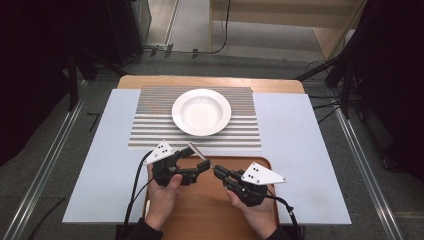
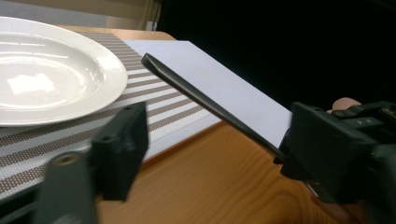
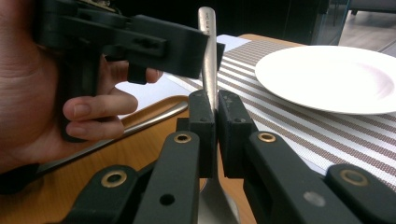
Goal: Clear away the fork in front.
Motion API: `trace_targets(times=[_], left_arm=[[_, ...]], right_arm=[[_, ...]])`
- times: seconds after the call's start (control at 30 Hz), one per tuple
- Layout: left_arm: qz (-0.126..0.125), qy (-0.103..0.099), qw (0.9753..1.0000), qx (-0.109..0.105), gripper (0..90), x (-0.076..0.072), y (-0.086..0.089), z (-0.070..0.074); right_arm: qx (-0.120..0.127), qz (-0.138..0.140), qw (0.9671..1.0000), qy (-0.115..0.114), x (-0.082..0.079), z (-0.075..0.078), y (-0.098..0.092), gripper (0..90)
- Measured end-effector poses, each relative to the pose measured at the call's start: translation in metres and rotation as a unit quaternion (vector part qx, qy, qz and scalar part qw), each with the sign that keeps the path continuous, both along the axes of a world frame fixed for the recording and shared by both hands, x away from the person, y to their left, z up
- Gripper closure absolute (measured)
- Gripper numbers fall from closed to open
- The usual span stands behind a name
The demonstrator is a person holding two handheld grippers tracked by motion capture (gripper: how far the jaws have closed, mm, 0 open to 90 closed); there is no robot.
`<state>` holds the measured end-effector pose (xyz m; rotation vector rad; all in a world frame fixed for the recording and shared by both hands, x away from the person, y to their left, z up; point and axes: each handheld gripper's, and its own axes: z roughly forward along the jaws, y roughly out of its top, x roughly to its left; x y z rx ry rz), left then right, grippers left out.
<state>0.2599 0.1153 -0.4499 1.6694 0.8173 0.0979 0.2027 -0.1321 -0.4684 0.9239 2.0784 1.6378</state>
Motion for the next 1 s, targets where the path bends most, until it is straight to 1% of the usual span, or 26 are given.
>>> trace_targets(times=[0.13, 0.27, 0.4, 0.43, 0.5, 0.57, 0.6, 0.67, 0.77, 0.87, 0.9, 1.0], left_arm=[[0.001, 0.012, 0.9999, -0.005, 33.1, 0.000, -0.001, 0.000], [0.010, 0.015, 0.9998, -0.003, 41.4, 0.001, -0.001, 0.000], [0.009, 0.021, 0.9997, -0.007, 48.3, 0.001, -0.001, 0.000], [0.004, 0.023, 0.9997, -0.010, 51.4, 0.000, -0.001, 0.000], [0.002, 0.028, 0.9996, -0.006, 55.6, 0.001, -0.003, -0.001], [-0.007, 0.043, 0.9990, -0.011, 57.4, 0.004, -0.003, -0.003], [-0.013, 0.049, 0.9986, -0.013, 59.9, 0.005, -0.002, -0.004], [-0.016, 0.053, 0.9984, -0.014, 62.8, 0.005, -0.003, -0.005], [-0.022, 0.059, 0.9978, -0.021, 66.3, 0.006, -0.002, -0.004], [-0.032, 0.064, 0.9969, -0.032, 69.7, 0.007, 0.001, -0.005], [-0.037, 0.066, 0.9964, -0.039, 71.5, 0.008, 0.001, -0.005], [-0.060, 0.067, 0.9944, -0.055, 80.7, 0.007, 0.000, -0.004]], right_arm=[[-0.003, 0.000, 1.0000, -0.002, -0.002, -0.001, 0.004, 83.8], [-0.008, 0.002, 1.0000, -0.004, -0.002, -0.002, 0.006, 83.7], [-0.010, -0.003, 0.9999, -0.005, -0.003, -0.002, 0.008, 83.7], [-0.011, -0.005, 0.9999, -0.005, -0.003, -0.002, 0.008, 83.7], [-0.012, -0.010, 0.9999, -0.001, -0.003, -0.003, 0.009, 83.7], [-0.014, -0.012, 0.9998, 0.001, -0.003, -0.004, 0.009, 83.7], [-0.015, -0.012, 0.9998, 0.000, -0.003, -0.004, 0.010, 83.7], [-0.016, -0.013, 0.9998, 0.000, -0.003, -0.004, 0.010, 83.7], [-0.017, -0.013, 0.9998, 0.000, -0.004, -0.004, 0.011, 83.7], [-0.018, -0.013, 0.9998, 0.000, -0.004, -0.005, 0.012, 83.7], [-0.018, -0.013, 0.9997, 0.001, -0.004, -0.005, 0.013, 83.6], [-0.021, -0.012, 0.9997, 0.006, -0.003, -0.008, 0.015, 83.4]])
